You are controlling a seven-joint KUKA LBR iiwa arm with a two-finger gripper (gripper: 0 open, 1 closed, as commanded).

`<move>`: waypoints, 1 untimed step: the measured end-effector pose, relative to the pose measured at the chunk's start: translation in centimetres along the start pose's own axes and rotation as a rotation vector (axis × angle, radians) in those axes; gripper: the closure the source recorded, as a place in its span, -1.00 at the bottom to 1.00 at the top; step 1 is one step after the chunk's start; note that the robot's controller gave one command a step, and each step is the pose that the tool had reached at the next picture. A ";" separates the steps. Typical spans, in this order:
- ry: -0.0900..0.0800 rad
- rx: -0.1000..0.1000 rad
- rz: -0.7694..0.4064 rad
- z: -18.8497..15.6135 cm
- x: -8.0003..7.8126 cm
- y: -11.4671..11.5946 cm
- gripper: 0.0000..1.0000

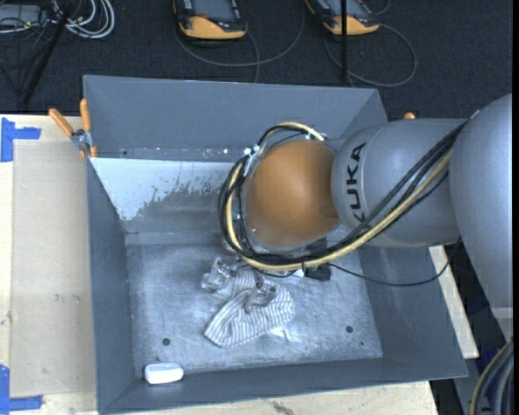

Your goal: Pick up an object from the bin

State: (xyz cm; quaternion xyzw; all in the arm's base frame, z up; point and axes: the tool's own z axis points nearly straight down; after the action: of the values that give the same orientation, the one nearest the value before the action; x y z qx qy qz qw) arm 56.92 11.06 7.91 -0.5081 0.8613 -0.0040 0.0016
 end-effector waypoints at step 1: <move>0.000 0.000 0.001 0.0 0.0 0.0 1.00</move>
Offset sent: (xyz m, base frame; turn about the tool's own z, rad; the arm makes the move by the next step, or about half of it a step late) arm 0.0001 0.0001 0.0451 0.0000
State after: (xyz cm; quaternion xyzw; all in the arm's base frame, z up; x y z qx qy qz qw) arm 56.92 11.05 7.91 -0.5078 0.8615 -0.0039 0.0015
